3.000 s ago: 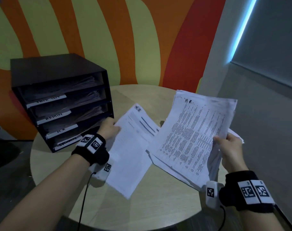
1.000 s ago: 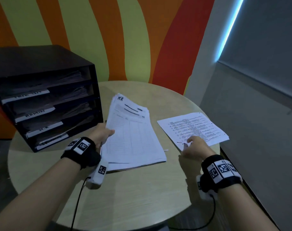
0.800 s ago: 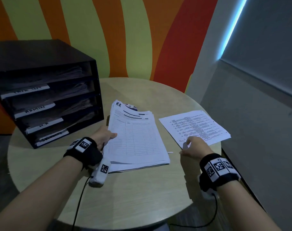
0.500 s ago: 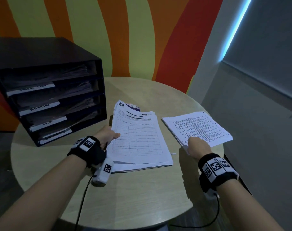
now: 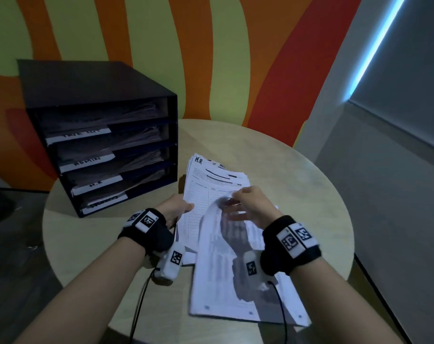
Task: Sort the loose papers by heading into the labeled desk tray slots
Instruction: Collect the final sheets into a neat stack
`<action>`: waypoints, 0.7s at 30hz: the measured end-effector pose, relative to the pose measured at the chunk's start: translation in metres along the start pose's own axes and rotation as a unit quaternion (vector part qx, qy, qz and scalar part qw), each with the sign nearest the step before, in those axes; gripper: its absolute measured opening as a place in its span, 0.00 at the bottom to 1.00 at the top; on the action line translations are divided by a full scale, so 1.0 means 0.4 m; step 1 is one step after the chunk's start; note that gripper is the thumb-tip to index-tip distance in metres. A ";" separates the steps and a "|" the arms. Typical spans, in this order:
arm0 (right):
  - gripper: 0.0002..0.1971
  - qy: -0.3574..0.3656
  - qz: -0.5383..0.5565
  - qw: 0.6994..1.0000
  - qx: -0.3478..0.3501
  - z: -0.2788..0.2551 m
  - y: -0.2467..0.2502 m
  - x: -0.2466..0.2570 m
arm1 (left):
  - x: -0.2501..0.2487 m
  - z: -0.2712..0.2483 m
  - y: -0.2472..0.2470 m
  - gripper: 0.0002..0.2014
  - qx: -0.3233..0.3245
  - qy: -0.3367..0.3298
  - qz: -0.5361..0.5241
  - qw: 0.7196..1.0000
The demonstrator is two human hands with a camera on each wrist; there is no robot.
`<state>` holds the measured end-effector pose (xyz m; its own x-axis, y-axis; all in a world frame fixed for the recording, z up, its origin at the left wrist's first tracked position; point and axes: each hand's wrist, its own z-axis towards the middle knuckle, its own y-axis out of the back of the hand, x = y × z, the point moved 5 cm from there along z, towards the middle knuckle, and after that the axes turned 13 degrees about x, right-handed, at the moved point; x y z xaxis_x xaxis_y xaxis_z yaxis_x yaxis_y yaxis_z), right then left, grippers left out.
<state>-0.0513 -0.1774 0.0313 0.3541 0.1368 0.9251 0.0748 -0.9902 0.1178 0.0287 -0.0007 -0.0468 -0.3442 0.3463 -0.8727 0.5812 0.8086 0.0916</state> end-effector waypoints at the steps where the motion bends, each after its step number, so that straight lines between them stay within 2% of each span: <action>1: 0.07 -0.001 0.014 1.000 0.005 0.014 -0.014 -0.014 | 0.002 0.000 0.002 0.19 0.003 0.000 -0.001 1.000; 3: 0.06 0.005 0.019 1.000 -0.005 0.025 -0.016 -0.034 | 0.007 -0.001 0.007 0.19 0.007 -0.001 -0.010 1.000; 5: 0.05 0.014 -0.040 0.998 -0.053 0.022 0.022 -0.048 | 0.014 0.003 0.014 0.19 0.014 0.003 -0.014 1.000; 6: 0.10 0.009 -0.081 0.992 -0.095 0.023 0.057 -0.059 | 0.016 0.004 0.015 0.19 0.019 0.004 -0.015 1.000; 8: 0.20 -0.043 -0.165 0.965 -0.198 0.011 0.136 -0.080 | 0.014 -0.001 0.014 0.18 0.025 0.005 -0.016 1.000; 10: 0.27 -0.137 -0.268 0.917 -0.261 -0.010 0.199 -0.107 | 0.013 -0.001 0.015 0.18 0.025 0.002 -0.015 1.000; 11: 0.31 -0.179 -0.296 0.902 -0.260 -0.018 0.217 -0.123 | 0.012 -0.002 0.014 0.18 0.026 0.000 -0.014 1.000; 12: 0.35 -0.212 -0.291 0.900 -0.246 -0.018 0.231 -0.147 | 0.011 -0.004 0.013 0.19 0.026 -0.001 -0.014 1.000; 14: 0.43 -0.235 -0.243 0.919 -0.203 -0.017 0.237 -0.179 | 0.010 -0.005 0.011 0.19 0.030 -0.001 -0.015 0.999; 15: 0.41 -0.227 -0.221 0.929 -0.193 -0.014 0.239 -0.190 | 0.009 -0.008 0.010 0.19 0.030 0.000 -0.015 0.999; 17: 0.27 -0.204 -0.180 0.946 -0.178 -0.014 0.228 -0.189 | 0.007 -0.013 0.007 0.18 0.027 -0.001 -0.017 0.999; 19: 0.19 -0.177 -0.147 0.956 -0.181 -0.012 0.226 -0.187 | 0.007 -0.017 0.003 0.18 0.031 -0.005 -0.016 0.999; 21: 0.11 -0.114 -0.093 0.971 -0.189 -0.007 0.234 -0.184 | 0.008 -0.021 -0.001 0.17 0.037 -0.003 -0.020 0.999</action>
<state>-0.0729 -0.2804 -0.0249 0.5675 0.2743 0.7763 -0.1751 -0.8811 0.4393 0.0213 0.0042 -0.0457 -0.3644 0.3114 -0.8776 0.6198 0.7845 0.0211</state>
